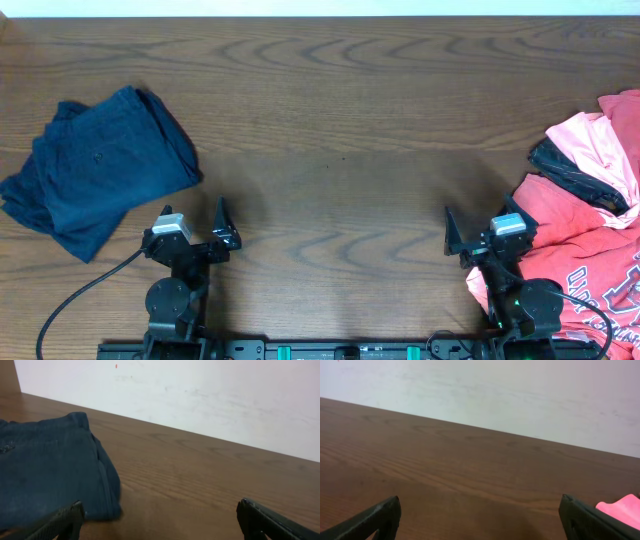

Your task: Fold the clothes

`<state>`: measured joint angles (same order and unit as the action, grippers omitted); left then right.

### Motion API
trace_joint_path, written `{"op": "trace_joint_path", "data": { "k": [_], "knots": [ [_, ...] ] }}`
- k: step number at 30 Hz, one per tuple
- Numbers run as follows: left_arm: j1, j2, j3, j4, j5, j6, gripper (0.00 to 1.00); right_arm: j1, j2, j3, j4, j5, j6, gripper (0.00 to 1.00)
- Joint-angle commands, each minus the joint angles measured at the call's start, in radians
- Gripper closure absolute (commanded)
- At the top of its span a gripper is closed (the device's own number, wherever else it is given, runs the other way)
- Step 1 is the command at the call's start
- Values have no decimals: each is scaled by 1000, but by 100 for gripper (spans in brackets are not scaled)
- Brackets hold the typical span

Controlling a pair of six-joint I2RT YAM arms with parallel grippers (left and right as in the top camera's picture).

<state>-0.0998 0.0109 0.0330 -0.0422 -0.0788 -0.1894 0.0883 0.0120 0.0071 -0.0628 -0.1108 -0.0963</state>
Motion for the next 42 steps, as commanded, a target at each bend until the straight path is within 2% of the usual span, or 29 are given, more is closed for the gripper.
{"op": "trace_joint_path", "data": {
  "k": [1,8,14,22,31,38,42],
  "knots": [
    [6,-7,-29,-20,-16,5,2,10,-1,-2,-3,2,-13,1],
    [6,-7,-29,-19,-16,5,2,10,-1,-2,-2,6,62,1],
    [6,4,7,-39,-16,3,2,10,8,17,-36,22,67,1],
    [6,180,159,-157,-10,-52,2,10,140,143,-118,122,104,1],
    [6,554,510,-412,15,-48,2,8,575,444,-296,161,134,1],
    [6,822,780,-667,98,-40,2,-61,1003,783,-617,159,136,1],
    [6,937,873,-780,97,-40,2,-91,1180,916,-690,148,137,1]
  ]
}}
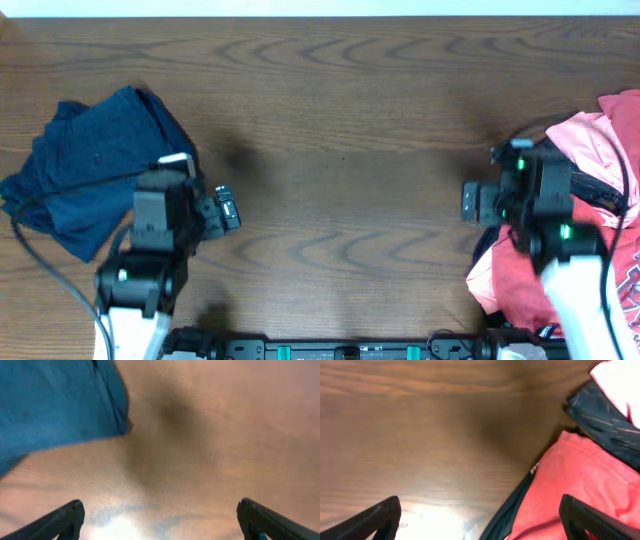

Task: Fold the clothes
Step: 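Reach the right gripper into the clothes pile and grasp the orange shirt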

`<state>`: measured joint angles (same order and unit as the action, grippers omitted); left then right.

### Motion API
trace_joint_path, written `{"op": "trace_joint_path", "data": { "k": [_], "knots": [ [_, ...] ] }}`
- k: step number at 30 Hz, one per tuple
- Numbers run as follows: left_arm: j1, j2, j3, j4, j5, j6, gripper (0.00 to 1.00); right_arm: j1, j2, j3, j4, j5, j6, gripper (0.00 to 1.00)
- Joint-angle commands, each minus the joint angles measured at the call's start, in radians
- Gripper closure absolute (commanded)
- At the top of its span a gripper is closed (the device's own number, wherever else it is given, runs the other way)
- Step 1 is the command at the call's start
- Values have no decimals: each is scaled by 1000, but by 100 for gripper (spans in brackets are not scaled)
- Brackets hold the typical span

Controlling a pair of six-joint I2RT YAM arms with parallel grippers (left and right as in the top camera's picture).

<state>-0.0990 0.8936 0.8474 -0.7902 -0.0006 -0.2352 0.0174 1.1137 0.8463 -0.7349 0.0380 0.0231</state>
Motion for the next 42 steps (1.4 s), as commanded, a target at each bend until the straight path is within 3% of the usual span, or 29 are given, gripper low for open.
{"op": "trace_joint_path", "data": {
  "k": [1,3,9,13,24,31,33,35,36,42],
  "knots": [
    [5,74,68,-41,19,6,2,-24,110,92,-17,5,13,1],
    [5,104,69,-42,19,5,2,-35,154,99,-2,61,19,2],
    [5,148,69,-42,19,5,2,-134,267,99,65,322,263,37],
    [5,150,69,-42,19,5,2,-197,348,99,137,317,269,39],
    [5,150,69,-39,19,5,2,-245,523,99,154,317,301,58],
    [5,150,69,-39,19,5,2,-248,587,99,156,309,314,61],
    [5,150,69,-39,19,5,2,-248,589,99,156,307,314,69],
    [5,150,69,-39,19,5,2,-248,588,99,156,304,314,93],
    [5,150,69,-39,19,5,2,-248,587,99,156,304,314,99],
    [5,150,69,-39,19,5,2,-248,529,148,89,302,314,99]
  ]
}}
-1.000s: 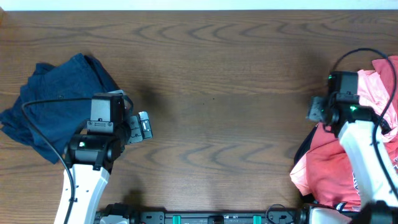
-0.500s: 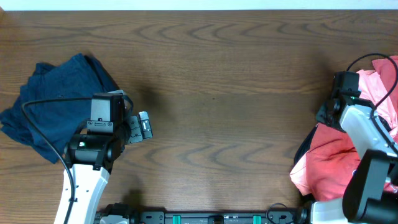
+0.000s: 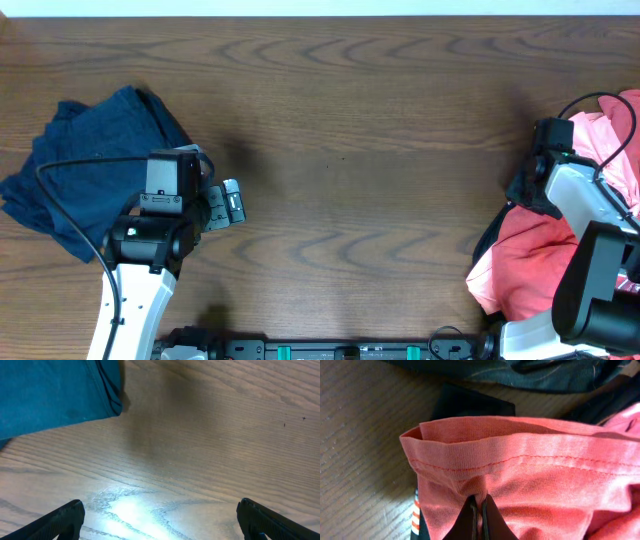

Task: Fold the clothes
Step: 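Reach the right gripper into the clothes pile and grasp the orange shirt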

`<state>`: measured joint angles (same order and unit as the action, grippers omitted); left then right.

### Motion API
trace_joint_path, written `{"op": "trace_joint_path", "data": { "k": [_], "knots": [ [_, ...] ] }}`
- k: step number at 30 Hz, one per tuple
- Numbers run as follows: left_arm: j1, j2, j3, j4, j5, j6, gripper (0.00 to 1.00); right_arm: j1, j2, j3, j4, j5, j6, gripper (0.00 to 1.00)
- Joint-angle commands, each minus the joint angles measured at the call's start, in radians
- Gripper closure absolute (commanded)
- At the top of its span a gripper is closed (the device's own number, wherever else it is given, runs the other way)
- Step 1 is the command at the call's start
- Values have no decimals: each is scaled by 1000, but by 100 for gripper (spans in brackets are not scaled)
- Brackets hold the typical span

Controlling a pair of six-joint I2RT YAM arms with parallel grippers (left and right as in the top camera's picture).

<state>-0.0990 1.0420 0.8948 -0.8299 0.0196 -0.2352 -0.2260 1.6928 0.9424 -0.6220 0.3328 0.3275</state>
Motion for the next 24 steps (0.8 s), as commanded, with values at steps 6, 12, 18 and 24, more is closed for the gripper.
{"op": "trace_joint_path", "data": {
  "k": [6,12,18,24],
  "knots": [
    [5,2,22,5,-1,5,2,-5,-207,235,-189,6,-8,99],
    [5,2,22,5,-1,5,2,-3,-317,269,-219,-105,-101,99],
    [5,2,22,5,-1,5,2,11,-410,301,-186,-313,-179,99],
    [5,2,22,5,-1,5,2,21,-526,374,-65,-478,-209,99]
  ]
}}
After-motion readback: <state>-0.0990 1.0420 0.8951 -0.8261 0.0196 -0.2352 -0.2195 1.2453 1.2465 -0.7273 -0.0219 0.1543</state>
